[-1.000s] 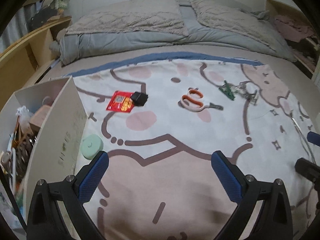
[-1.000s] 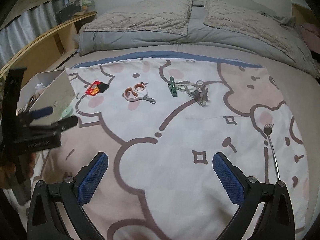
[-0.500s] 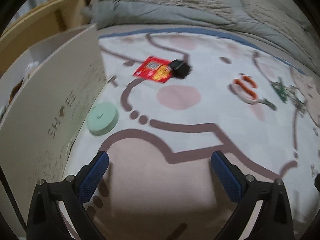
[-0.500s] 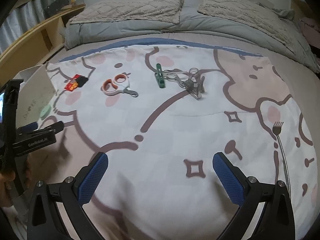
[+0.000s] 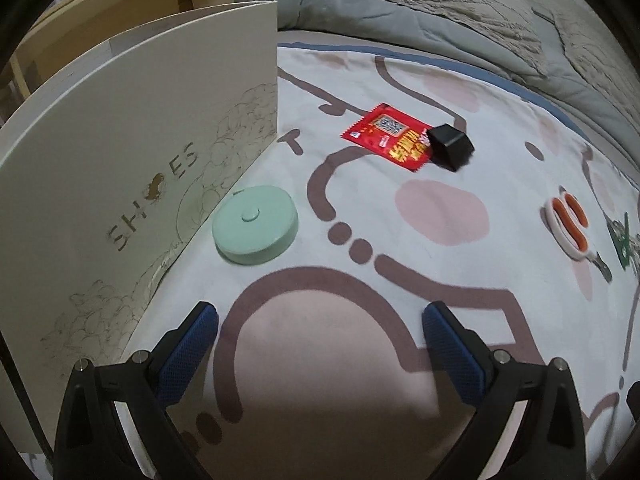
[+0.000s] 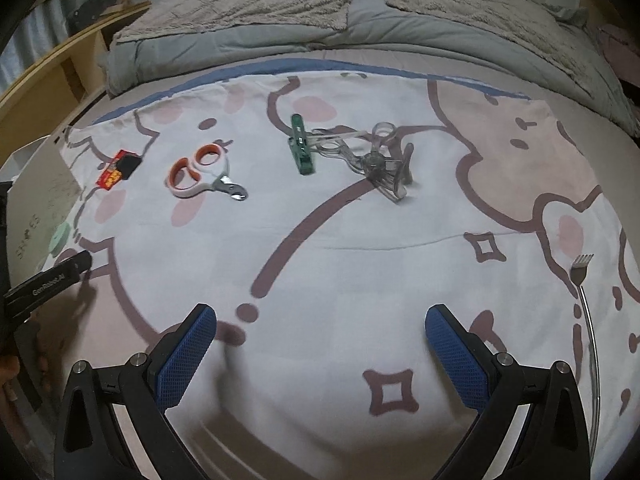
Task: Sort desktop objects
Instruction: 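Lower the left tool toward the mint tape measure while the right tool approaches the clear clamp, then close the right tool on the clear clamp while the left tool grasps the tape measure, then lift the mint tape measure with the left tool and carry it back, then lift the clear clamp with the right tool and hold it raised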
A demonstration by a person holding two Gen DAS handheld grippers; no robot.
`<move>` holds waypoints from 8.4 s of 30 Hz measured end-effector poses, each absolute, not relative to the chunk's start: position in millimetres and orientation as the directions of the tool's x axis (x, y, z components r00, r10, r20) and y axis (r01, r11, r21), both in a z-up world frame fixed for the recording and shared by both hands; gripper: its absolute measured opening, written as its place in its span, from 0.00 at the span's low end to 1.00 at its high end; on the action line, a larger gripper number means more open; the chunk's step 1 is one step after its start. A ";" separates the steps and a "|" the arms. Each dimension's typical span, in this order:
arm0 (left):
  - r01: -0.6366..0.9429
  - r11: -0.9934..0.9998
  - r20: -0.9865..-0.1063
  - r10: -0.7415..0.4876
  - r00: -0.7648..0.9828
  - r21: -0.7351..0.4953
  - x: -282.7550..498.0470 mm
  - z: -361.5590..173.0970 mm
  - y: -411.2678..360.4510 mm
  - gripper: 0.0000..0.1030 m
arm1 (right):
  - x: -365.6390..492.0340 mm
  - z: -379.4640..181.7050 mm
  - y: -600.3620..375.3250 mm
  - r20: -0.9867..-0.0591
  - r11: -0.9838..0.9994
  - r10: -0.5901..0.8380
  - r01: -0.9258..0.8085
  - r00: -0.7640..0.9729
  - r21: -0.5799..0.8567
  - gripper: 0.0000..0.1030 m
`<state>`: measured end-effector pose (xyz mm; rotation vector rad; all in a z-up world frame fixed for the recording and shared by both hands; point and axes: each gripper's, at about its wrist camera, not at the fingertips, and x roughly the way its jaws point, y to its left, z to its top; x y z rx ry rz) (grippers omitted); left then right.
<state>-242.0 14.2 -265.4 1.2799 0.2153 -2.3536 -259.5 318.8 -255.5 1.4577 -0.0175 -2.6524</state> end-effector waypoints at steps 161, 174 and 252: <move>-0.031 -0.999 -0.758 0.004 -0.653 0.021 -126.2 -263.8 66.2 0.49 | -133.0 -267.9 312.8 -0.779 -0.975 -0.201 0.195 -0.594 0.103 0.33; -0.053 -0.998 -0.765 0.011 -0.644 0.030 -110.9 -264.2 67.3 0.49 | -115.6 -261.0 299.0 -0.832 -0.976 -0.161 0.212 -0.531 0.054 0.69; -0.055 -0.998 -0.764 0.025 -0.645 0.014 -87.5 -267.5 65.4 0.51 | -107.5 -266.4 281.0 -0.786 -0.955 -0.260 0.269 -0.561 0.123 0.43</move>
